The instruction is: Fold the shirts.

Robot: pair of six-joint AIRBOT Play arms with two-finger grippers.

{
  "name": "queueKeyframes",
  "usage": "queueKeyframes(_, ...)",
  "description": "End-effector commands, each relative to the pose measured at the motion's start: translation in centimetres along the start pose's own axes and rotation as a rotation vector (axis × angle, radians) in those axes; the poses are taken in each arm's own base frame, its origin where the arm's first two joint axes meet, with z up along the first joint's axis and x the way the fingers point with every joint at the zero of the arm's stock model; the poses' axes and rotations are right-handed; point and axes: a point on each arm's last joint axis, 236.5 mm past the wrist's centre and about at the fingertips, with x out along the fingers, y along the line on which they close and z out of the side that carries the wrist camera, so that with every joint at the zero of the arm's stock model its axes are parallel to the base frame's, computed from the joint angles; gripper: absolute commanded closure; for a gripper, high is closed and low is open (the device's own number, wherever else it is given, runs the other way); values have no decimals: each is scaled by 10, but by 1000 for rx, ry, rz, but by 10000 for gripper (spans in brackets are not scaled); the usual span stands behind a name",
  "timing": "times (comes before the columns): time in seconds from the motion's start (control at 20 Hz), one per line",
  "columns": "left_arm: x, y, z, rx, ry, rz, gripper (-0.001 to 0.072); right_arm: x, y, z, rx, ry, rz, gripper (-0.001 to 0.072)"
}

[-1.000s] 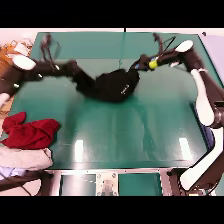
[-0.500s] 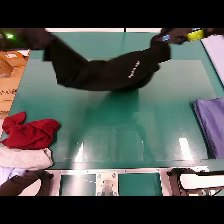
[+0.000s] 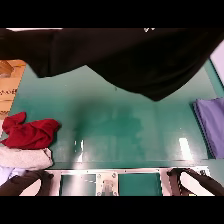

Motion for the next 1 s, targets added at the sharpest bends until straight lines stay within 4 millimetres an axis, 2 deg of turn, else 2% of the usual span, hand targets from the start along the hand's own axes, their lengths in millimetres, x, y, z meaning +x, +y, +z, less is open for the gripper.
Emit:
queueKeyframes(0.0,-11,5,-1,-7,21,22,687,-36,16,9,-44,-74,-45,688)
queueKeyframes(0.1,15,6,-39,-7,198,29,687,-20,6,-10,-2,-9,-37,688)
queueKeyframes(0.2,52,-1,-89,0,407,-5,687,15,-16,-52,89,114,-25,688)
queueKeyframes(0.3,93,-18,-146,7,596,-95,687,57,-43,-112,210,245,-20,688)
queueKeyframes(0.4,127,-35,-209,-7,779,-184,687,102,-70,-183,328,342,-29,688)
queueKeyframes(0.5,158,-38,-261,-32,905,-208,687,143,-89,-259,441,427,-34,688)
queueKeyframes(0.55,173,-38,-284,-52,952,-206,687,160,-94,-297,489,475,-32,688)
queueKeyframes(0.65,198,-38,-317,-70,1010,-209,687,189,-105,-354,563,557,-39,688)
queueKeyframes(0.75,224,-42,-336,-105,1034,-222,687,214,-118,-390,634,613,-51,688)
queueKeyframes(0.85,246,-47,-349,-143,1033,-231,687,234,-128,-409,683,635,-52,687)
queueKeyframes(0.9,252,-46,-354,-136,1038,-231,687,240,-133,-412,689,645,-53,660)
queueKeyframes(0.95,253,-42,-357,-109,1043,-227,687,242,-139,-407,683,639,-55,510)
